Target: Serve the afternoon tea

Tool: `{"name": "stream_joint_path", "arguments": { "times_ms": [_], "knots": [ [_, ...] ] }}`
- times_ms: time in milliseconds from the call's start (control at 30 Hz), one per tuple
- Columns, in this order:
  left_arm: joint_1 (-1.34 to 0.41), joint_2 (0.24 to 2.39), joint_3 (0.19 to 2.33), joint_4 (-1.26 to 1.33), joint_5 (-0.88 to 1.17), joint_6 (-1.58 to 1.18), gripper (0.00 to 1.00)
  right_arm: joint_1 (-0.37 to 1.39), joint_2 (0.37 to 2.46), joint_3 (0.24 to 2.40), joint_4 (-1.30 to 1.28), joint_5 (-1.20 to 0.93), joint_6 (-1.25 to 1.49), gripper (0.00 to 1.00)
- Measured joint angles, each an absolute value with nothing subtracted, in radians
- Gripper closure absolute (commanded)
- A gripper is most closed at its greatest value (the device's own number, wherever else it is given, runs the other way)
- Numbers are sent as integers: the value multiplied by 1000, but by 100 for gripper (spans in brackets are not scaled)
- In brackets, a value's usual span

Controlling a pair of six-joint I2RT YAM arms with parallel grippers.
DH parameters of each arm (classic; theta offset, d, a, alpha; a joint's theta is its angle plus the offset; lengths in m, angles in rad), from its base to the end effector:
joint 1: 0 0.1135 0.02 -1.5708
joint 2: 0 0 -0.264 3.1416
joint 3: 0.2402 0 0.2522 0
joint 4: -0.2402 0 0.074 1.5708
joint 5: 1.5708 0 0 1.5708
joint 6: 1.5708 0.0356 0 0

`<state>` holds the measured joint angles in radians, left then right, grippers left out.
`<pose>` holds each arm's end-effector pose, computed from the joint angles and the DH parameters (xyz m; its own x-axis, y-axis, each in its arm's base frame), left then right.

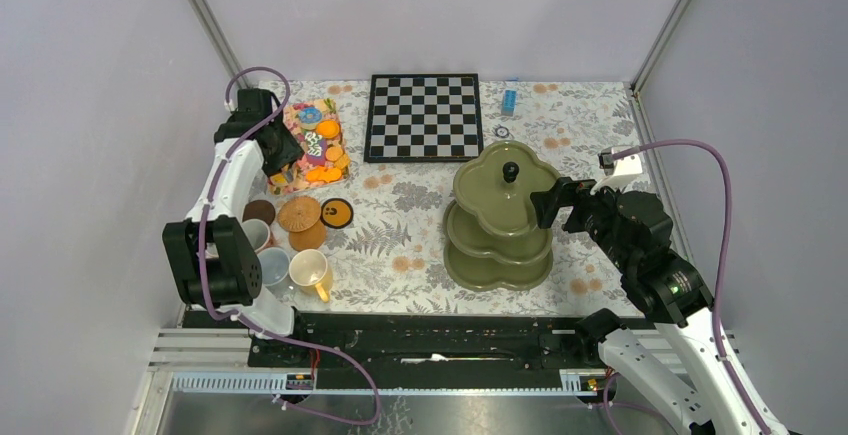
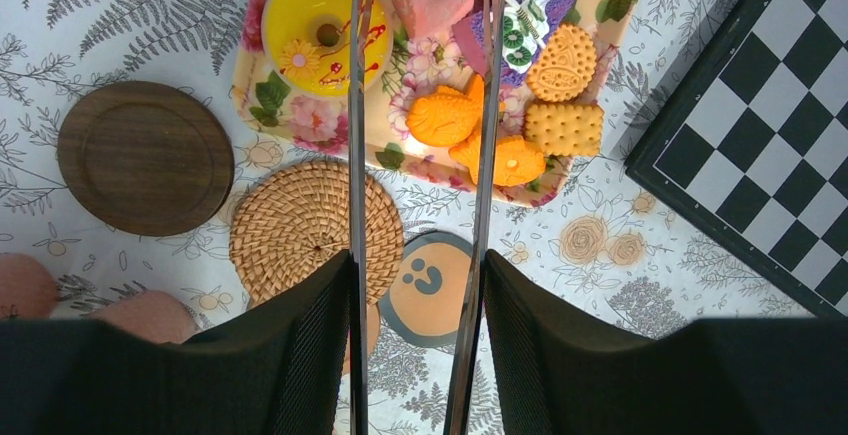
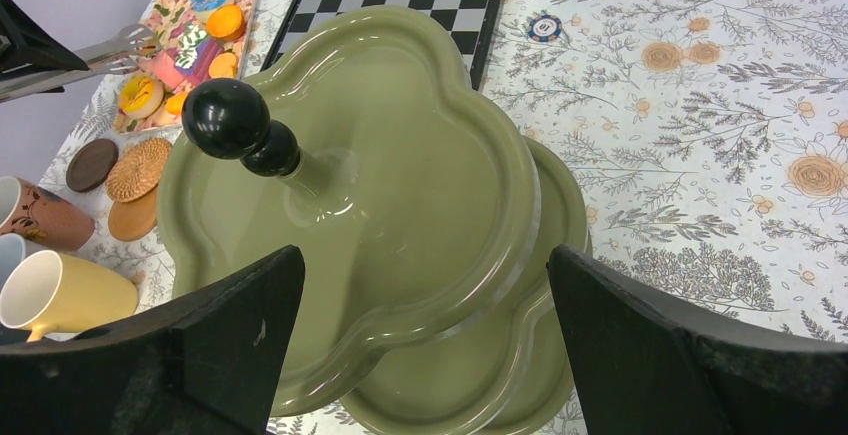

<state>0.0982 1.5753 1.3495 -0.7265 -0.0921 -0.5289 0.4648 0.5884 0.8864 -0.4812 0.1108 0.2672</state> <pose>0.3349 0.0363 0.2920 -0.6240 -0.5663 -0.5384 -0.5392 0.8107 -0.2279 0.1131 0.0523 0.3694 -0.2490 0.1687 -0.9537 -0.2929 0.9255 0.2402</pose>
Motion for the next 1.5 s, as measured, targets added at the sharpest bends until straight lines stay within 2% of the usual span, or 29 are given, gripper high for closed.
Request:
{"name": "stream_joint_path", "arguments": {
  "times_ms": [500,967,1367,1500],
  "knots": [
    [98,1627,1343,-678,-86,-577,51,465,588,886,-480,116,258,2],
    [98,1668,1338,-654,-87,-589,50,465,587,886,-480,123,247,2],
    [98,1672,1338,-651,-102,-577,69,465,585,886,-480,123,243,2],
    [98,1671,1338,-651,-102,-573,71,465,585,886,-480,123,243,2]
  ]
}}
